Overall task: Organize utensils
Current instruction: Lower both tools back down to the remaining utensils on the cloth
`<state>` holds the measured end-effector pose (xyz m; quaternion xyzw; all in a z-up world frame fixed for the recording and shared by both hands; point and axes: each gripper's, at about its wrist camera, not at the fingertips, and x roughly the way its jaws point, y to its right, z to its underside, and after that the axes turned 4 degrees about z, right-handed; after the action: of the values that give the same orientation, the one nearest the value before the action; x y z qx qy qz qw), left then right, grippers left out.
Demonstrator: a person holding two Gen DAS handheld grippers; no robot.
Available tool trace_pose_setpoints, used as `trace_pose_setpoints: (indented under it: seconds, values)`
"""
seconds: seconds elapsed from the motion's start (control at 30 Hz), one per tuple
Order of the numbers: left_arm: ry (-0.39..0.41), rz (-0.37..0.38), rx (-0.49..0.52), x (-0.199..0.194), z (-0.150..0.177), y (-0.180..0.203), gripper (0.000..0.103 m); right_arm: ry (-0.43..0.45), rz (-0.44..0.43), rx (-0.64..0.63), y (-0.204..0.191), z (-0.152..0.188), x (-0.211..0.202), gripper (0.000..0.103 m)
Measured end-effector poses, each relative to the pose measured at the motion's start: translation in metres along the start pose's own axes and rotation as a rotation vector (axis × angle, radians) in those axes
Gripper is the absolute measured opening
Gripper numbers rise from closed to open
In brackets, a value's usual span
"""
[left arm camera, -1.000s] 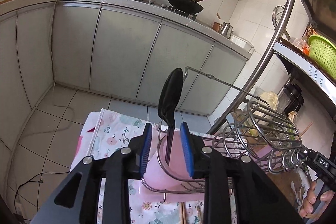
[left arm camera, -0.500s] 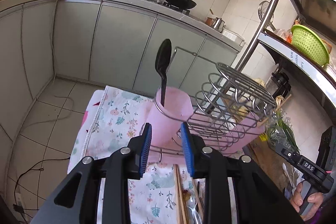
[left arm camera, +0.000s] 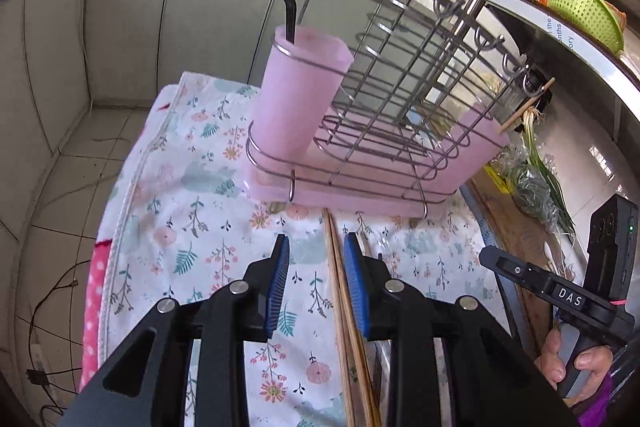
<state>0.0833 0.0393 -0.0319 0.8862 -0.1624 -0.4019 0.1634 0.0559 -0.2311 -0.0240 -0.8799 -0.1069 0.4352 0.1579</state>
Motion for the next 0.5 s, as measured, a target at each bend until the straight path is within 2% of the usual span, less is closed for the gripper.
trace_pose_setpoints:
  seconds: [0.27,0.43,0.5]
  values:
    - [-0.175,0.038,-0.059,0.052,0.008,-0.005,0.017,-0.04,-0.023,0.009,0.001,0.009,0.012,0.041]
    - [-0.268,0.037,-0.093,0.089,0.006,-0.007,0.015,-0.079,-0.06,0.04,0.007,0.012,0.022,0.039]
    - [-0.296,0.03,-0.104,0.102,0.006,-0.008,0.011,-0.088,-0.065,0.044,0.009,0.013,0.025,0.037]
